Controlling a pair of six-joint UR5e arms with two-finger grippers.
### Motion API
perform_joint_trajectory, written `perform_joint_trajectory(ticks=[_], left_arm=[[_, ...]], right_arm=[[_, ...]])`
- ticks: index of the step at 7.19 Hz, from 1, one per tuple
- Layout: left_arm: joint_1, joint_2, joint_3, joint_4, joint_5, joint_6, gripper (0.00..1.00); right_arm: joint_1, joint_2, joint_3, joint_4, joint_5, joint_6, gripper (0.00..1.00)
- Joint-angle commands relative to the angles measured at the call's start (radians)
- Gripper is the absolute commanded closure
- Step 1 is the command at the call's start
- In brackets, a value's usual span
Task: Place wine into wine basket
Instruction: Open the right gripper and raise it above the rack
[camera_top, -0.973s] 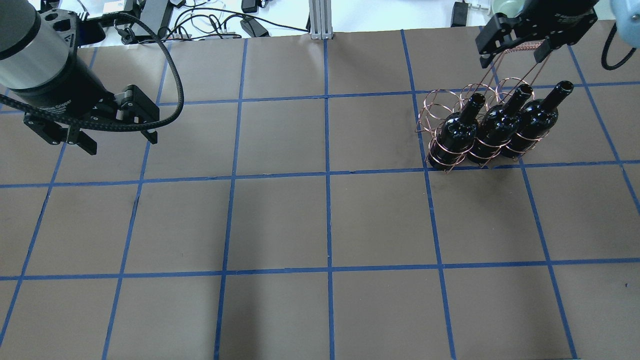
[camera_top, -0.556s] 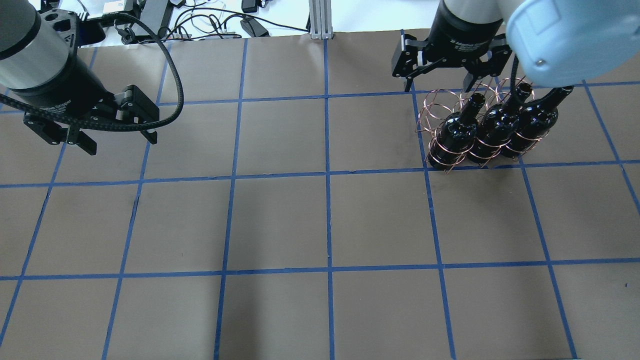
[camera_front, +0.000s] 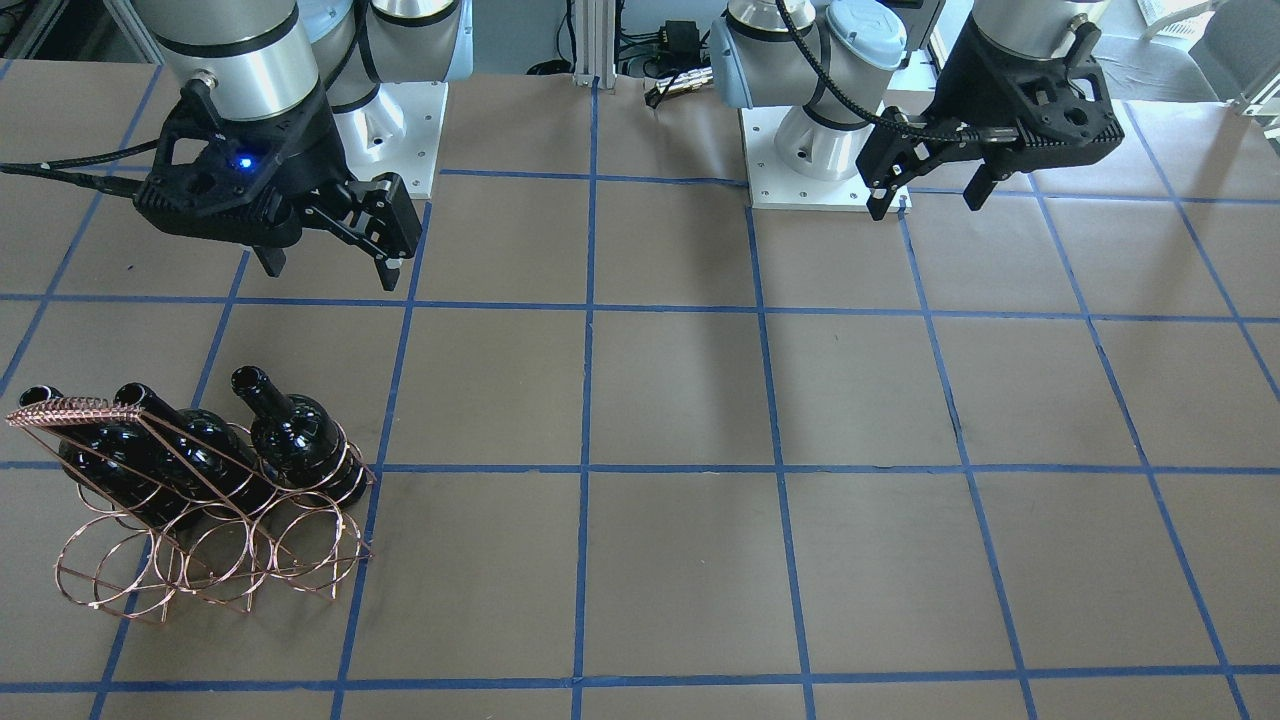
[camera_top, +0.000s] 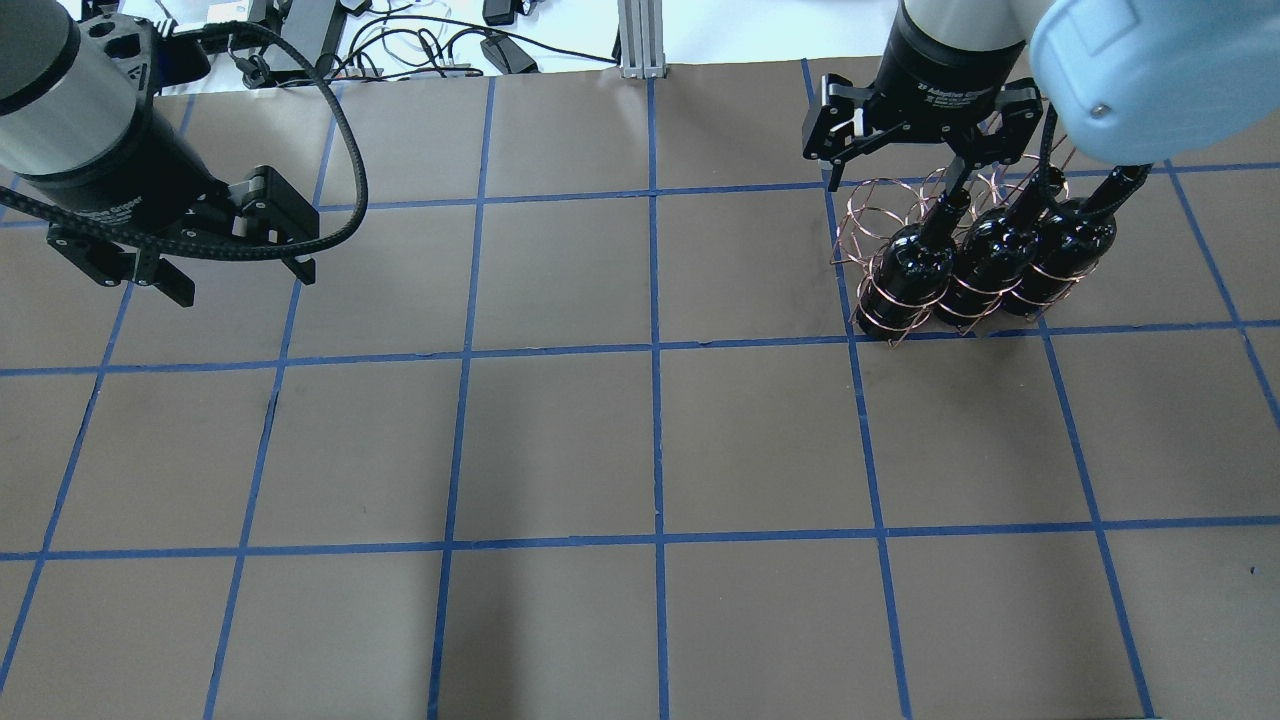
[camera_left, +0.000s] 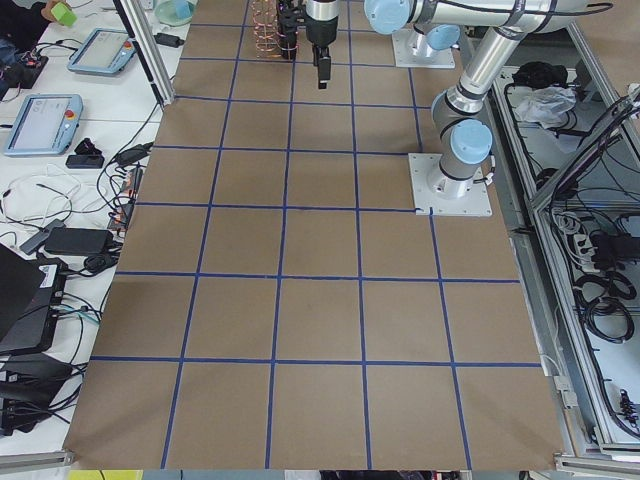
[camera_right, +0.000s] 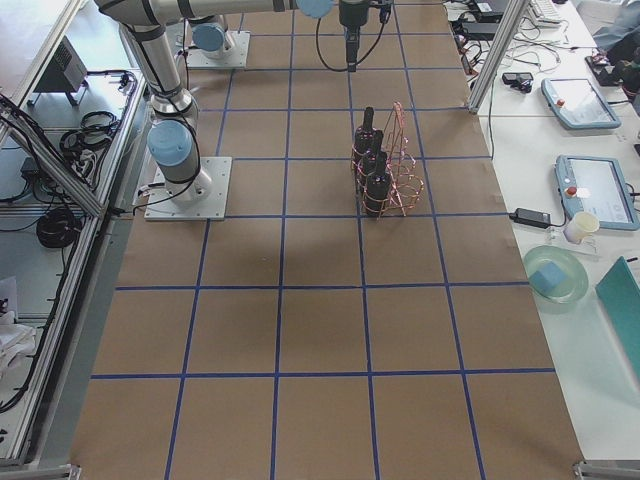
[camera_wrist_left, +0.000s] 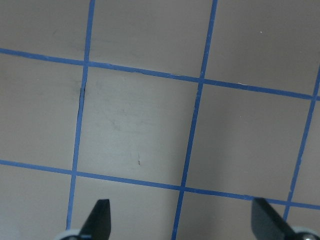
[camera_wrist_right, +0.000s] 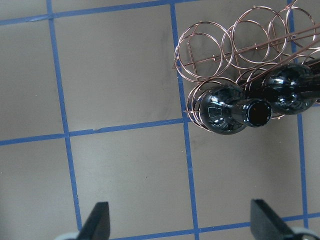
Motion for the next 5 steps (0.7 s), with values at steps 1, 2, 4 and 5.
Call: perform_joint_trajectory(ticks=[1, 2, 4, 5], left_arm=[[0.0, -0.002, 0.001, 0.001, -0.007, 0.015, 0.0], [0.0, -0.002, 0.001, -0.001, -0.007, 0.021, 0.0], [-0.006, -0.004, 0.001, -0.001, -0.003, 0.027, 0.0], [-0.006, -0.005, 0.001, -0.001, -0.001, 0.027, 0.0]], right_arm=[[-0.006, -0.005, 0.001, 0.008, -0.002, -0.044, 0.01], [-0.01, -0.008, 0.001, 0.006, -0.004, -0.047, 0.01], [-0.01, -0.006, 0.001, 0.005, -0.004, -0.059, 0.0], [-0.012, -0.006, 0.001, 0.006, -0.004, -0.064, 0.0]])
